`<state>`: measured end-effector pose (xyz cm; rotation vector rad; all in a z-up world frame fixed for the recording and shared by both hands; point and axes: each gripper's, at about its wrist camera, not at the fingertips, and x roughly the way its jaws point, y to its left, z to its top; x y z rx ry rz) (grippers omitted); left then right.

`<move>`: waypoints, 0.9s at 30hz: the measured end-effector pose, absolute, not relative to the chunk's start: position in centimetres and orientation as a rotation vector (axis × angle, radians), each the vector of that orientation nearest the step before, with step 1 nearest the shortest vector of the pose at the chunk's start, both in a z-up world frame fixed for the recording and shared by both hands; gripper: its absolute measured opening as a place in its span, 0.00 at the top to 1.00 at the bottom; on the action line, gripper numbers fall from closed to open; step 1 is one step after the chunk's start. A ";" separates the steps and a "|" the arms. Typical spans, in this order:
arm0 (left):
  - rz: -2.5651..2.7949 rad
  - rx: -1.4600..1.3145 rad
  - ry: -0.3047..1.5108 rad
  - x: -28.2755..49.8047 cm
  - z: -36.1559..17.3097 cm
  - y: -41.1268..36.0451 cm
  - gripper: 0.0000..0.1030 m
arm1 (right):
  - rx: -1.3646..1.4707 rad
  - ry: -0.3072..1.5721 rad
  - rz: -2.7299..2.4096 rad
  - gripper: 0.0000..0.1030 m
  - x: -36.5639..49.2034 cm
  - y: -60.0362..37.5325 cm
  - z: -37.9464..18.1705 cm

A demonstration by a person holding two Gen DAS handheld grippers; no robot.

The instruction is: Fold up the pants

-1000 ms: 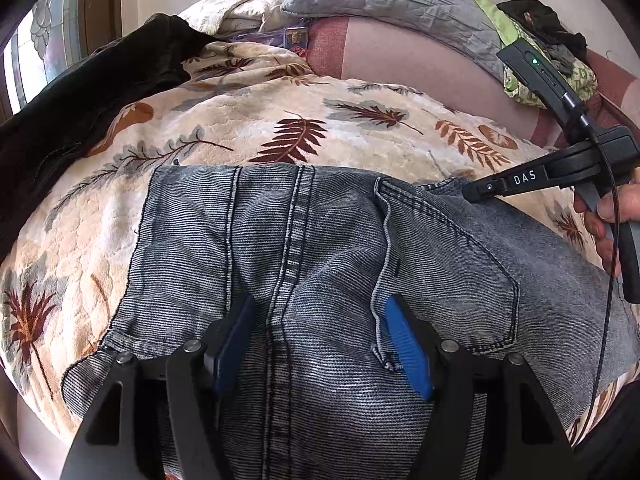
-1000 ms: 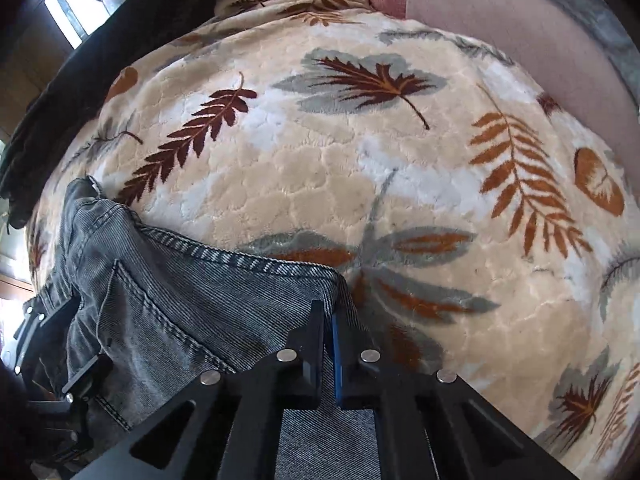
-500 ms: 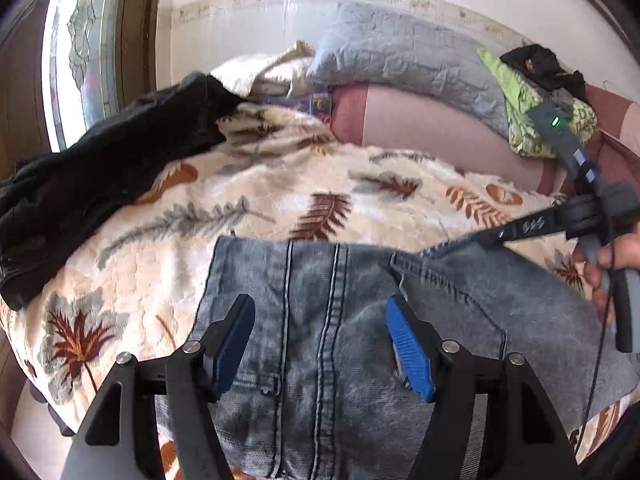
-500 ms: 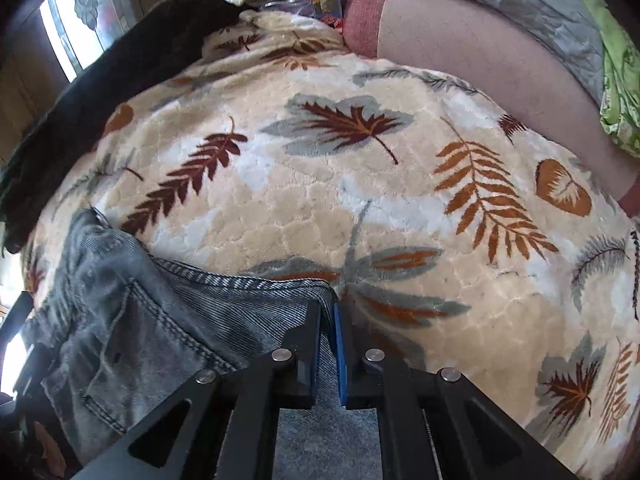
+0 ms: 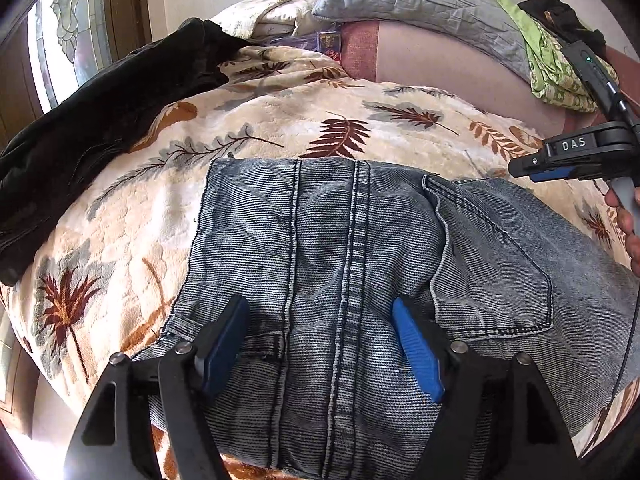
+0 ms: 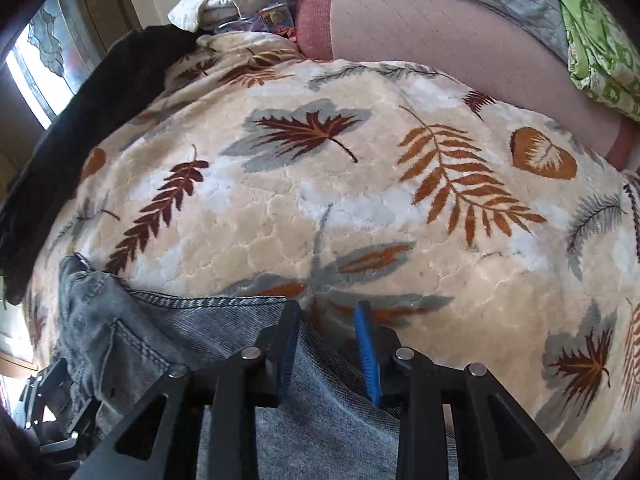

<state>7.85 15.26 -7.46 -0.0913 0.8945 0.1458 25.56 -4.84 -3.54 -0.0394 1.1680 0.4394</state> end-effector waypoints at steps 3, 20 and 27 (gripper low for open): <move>0.146 -0.093 0.894 7.8 -7.4 15.3 0.27 | -0.104 1.172 0.472 0.34 25.2 -3.6 -4.0; 0.180 -0.087 0.877 7.9 -7.4 14.9 0.25 | 0.053 1.100 0.286 0.53 20.7 -12.8 -1.2; 0.190 -0.072 0.873 7.7 -7.5 14.7 0.25 | 0.580 1.228 0.117 0.38 14.2 -32.7 -6.7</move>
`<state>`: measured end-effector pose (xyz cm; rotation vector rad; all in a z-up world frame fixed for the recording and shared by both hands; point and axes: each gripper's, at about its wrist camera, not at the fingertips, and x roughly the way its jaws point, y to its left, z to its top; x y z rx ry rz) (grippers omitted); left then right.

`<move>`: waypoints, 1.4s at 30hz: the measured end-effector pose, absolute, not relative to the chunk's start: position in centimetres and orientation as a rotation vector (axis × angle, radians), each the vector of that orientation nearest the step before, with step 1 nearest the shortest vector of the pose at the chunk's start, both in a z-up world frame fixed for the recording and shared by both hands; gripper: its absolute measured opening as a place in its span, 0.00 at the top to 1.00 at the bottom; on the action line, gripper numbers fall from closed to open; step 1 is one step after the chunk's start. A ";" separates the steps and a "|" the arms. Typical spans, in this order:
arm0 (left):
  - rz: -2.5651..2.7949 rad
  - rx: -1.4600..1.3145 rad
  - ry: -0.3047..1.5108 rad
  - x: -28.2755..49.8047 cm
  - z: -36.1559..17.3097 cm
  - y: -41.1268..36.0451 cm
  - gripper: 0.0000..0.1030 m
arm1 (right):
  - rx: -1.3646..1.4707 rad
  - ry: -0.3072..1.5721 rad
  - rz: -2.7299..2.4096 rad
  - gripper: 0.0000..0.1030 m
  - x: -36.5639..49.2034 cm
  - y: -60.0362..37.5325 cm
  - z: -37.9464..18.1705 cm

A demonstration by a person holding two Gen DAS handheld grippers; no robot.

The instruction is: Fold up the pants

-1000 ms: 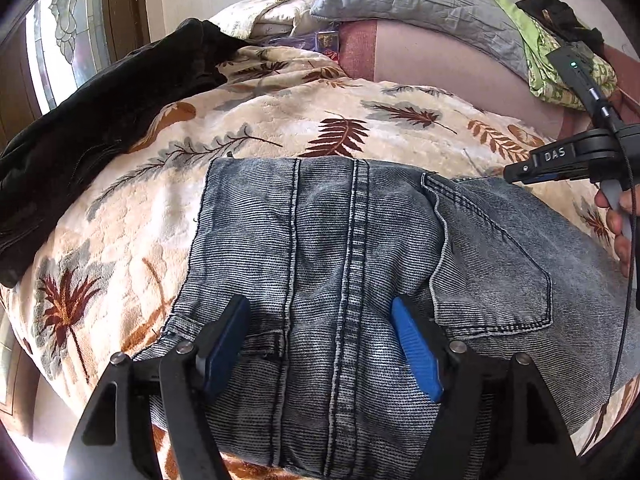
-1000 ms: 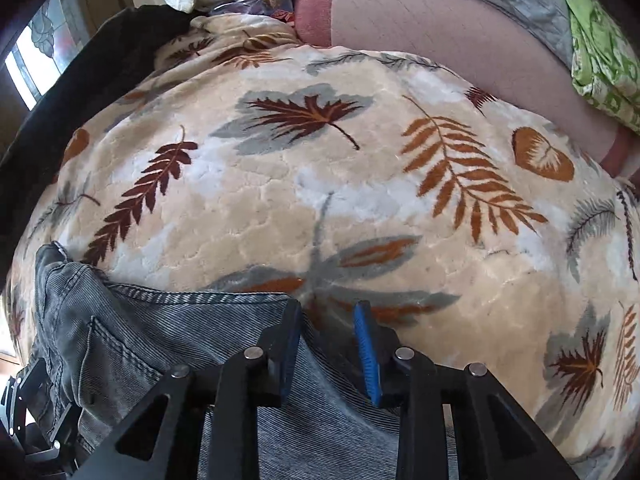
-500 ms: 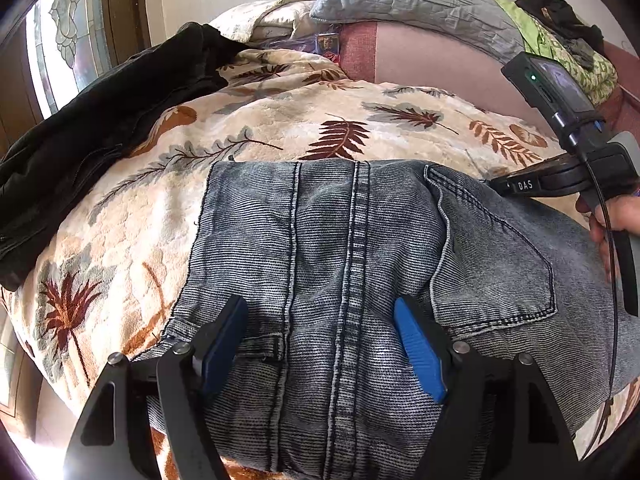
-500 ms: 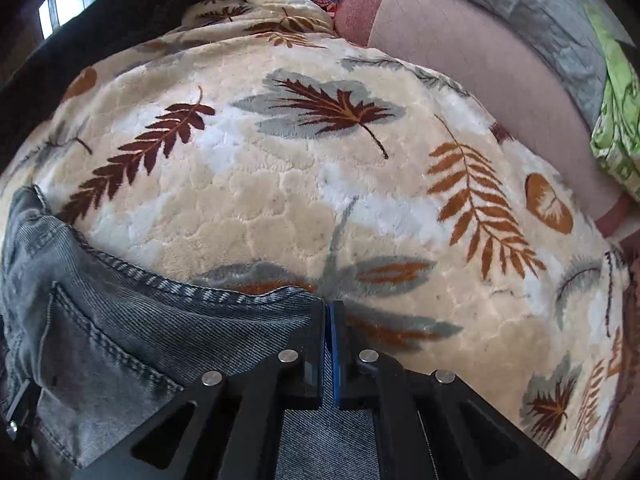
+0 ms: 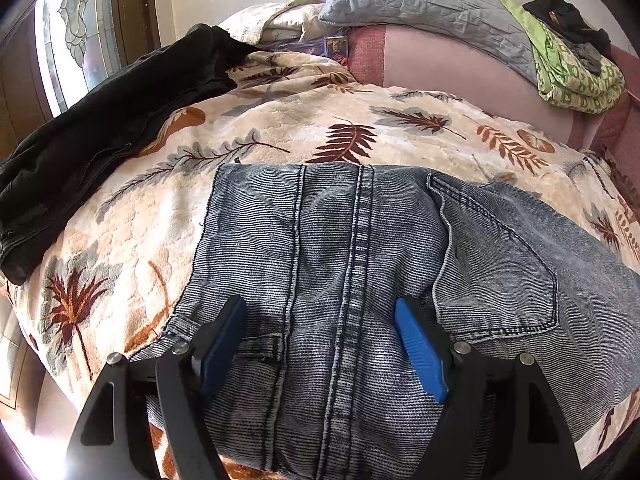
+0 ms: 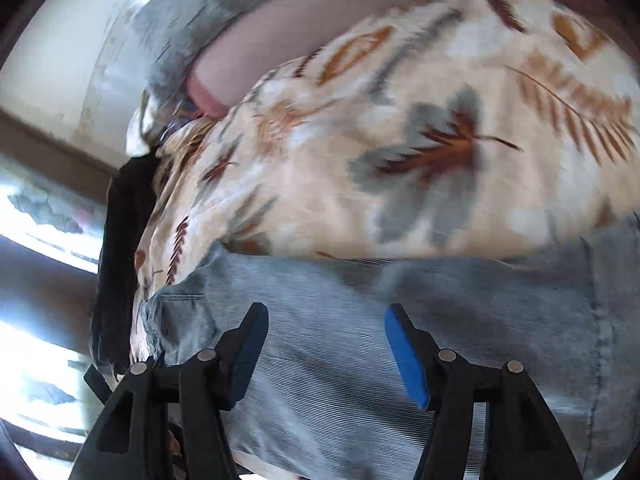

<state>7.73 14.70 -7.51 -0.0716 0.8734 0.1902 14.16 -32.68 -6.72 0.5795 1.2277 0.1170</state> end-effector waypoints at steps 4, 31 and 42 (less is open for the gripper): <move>0.202 -0.070 0.870 7.7 -7.1 14.6 0.25 | 0.895 1.073 0.083 0.55 11.7 -41.2 -7.7; -0.145 0.193 1.005 6.8 -7.6 -5.3 0.22 | 0.906 1.088 0.356 0.36 14.2 -39.4 -5.4; -0.174 0.184 0.949 6.1 -7.9 -5.0 0.21 | 0.864 1.103 0.125 0.41 14.2 -41.0 -8.2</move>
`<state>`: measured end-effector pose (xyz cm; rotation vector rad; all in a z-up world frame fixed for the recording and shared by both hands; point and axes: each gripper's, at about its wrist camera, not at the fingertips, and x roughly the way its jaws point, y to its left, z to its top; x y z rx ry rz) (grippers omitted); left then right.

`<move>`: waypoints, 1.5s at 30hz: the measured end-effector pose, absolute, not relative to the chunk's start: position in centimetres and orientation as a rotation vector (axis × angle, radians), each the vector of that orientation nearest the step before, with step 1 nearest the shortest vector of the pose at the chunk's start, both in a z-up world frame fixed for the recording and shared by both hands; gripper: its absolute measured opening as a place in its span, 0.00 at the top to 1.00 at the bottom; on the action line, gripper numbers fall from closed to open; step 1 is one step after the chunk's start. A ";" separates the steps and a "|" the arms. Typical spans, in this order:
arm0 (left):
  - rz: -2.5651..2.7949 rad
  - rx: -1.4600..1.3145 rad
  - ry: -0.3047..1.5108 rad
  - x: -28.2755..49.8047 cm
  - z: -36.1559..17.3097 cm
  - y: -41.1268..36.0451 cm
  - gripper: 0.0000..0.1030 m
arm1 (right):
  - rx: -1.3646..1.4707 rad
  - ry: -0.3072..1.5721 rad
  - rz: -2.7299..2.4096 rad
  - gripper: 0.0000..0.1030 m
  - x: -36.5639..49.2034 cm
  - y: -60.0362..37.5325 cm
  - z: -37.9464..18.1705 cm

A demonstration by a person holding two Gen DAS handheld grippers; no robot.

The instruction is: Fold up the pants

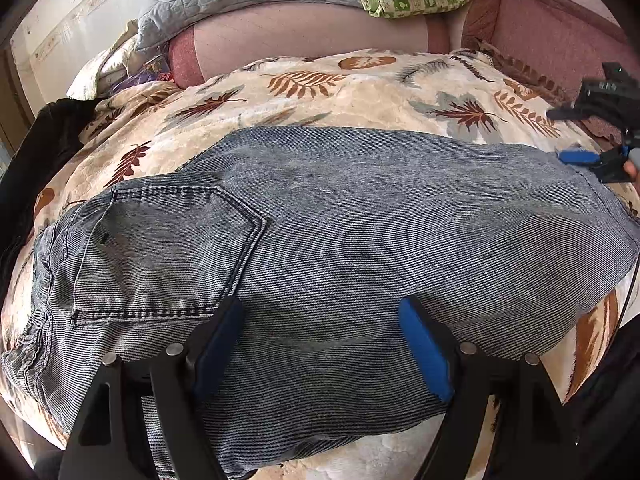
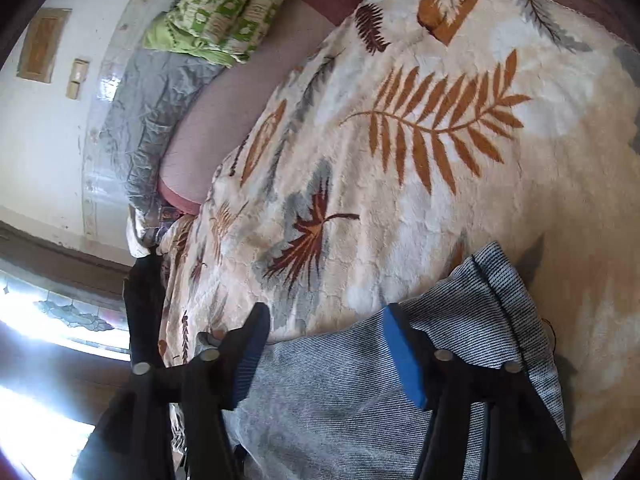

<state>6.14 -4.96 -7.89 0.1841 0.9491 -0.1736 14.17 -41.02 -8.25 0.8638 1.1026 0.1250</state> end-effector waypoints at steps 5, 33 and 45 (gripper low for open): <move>-0.195 0.148 0.956 6.4 -6.7 -4.6 0.22 | 0.926 1.045 0.073 0.53 11.5 -43.5 -6.0; -0.299 -0.009 0.950 8.9 -3.2 -12.1 0.22 | 1.204 0.895 -0.065 0.31 -8.2 -46.4 -7.3; -0.323 -0.023 0.976 9.4 -3.9 -15.2 0.22 | 1.257 0.947 -0.046 0.31 -5.6 -46.1 -9.3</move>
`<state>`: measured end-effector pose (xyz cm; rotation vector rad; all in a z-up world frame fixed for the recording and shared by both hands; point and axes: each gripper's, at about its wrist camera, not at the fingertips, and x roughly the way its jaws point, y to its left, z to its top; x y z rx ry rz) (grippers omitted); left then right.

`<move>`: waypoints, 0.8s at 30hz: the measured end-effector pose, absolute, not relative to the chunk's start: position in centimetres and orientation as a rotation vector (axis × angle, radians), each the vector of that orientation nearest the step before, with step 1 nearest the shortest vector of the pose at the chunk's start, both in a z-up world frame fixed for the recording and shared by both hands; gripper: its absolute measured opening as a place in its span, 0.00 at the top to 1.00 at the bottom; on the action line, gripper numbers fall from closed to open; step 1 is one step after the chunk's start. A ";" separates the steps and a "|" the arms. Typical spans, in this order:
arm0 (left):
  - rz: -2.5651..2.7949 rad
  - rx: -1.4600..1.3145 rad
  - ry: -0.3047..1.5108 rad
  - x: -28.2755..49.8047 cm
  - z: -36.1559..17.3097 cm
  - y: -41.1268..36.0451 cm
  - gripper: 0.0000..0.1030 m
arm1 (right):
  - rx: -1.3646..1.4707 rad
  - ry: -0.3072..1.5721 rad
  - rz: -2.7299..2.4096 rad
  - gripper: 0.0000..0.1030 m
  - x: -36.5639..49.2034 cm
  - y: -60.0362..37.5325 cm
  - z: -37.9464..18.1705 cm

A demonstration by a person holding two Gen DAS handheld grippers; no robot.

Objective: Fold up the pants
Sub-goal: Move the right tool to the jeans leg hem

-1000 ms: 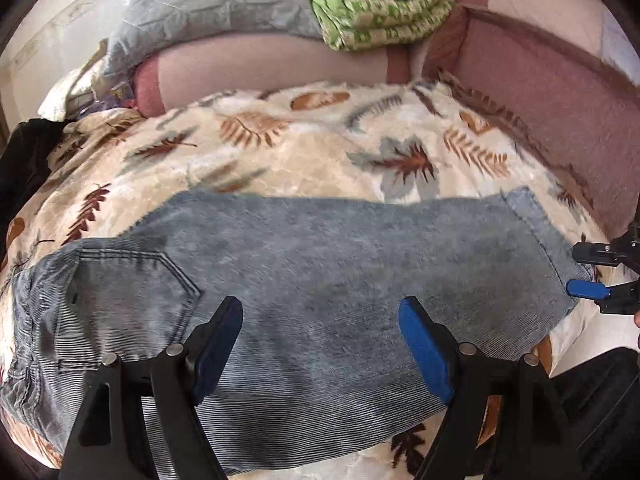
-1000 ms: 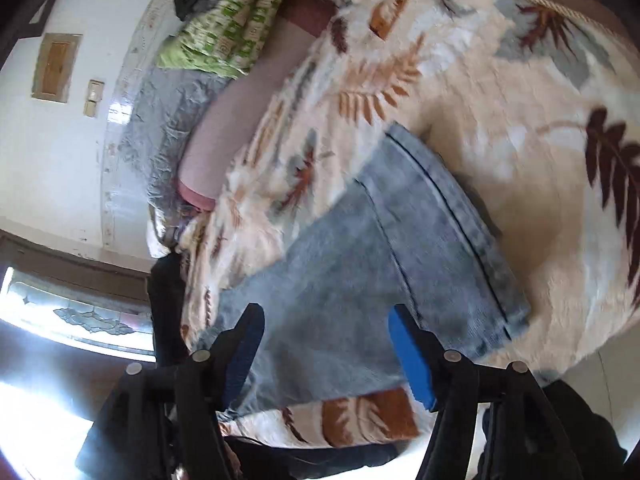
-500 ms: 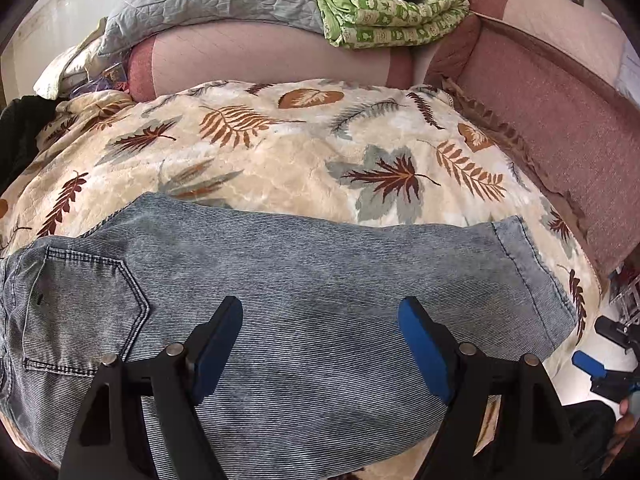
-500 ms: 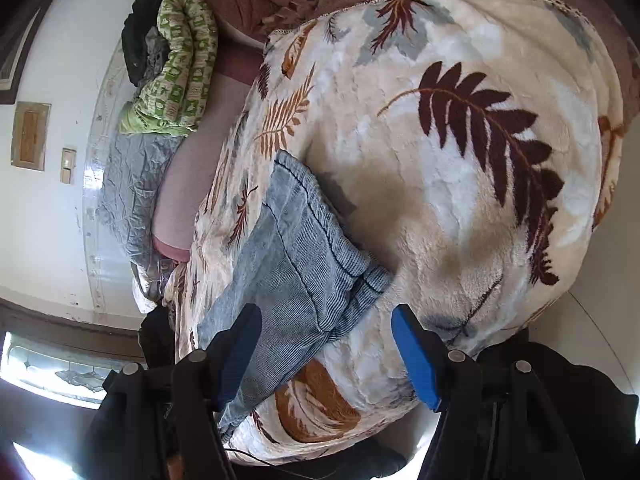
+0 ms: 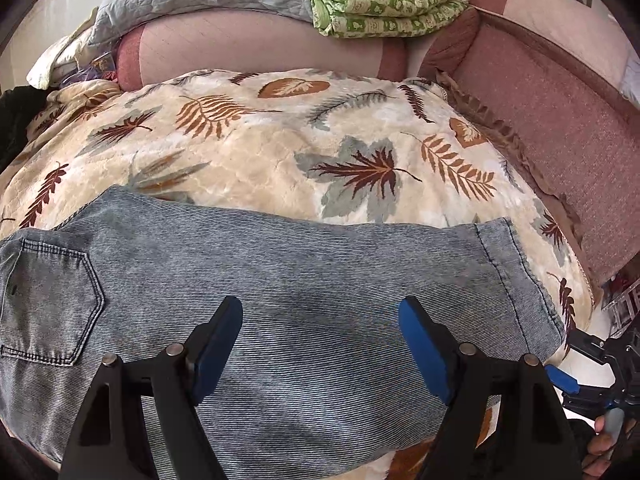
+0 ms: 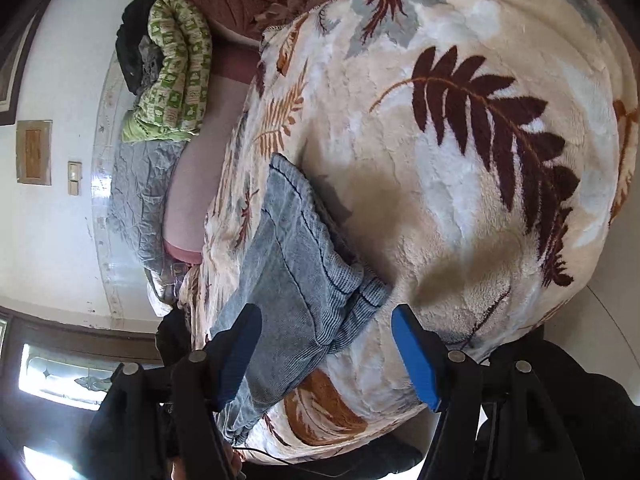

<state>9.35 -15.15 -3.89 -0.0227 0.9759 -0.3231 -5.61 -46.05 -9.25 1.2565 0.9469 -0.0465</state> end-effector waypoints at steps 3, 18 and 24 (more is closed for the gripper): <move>-0.333 -0.018 0.980 9.6 -4.3 -16.1 0.22 | 1.281 0.952 -0.035 0.31 -5.1 -45.7 -9.8; -0.303 0.146 1.025 10.3 -7.1 -19.4 0.21 | 1.292 0.951 -0.103 0.31 -3.6 -45.7 -10.1; -0.316 0.169 0.986 9.5 -6.4 -19.6 0.22 | 1.304 0.954 -0.134 0.32 -3.7 -45.6 -9.8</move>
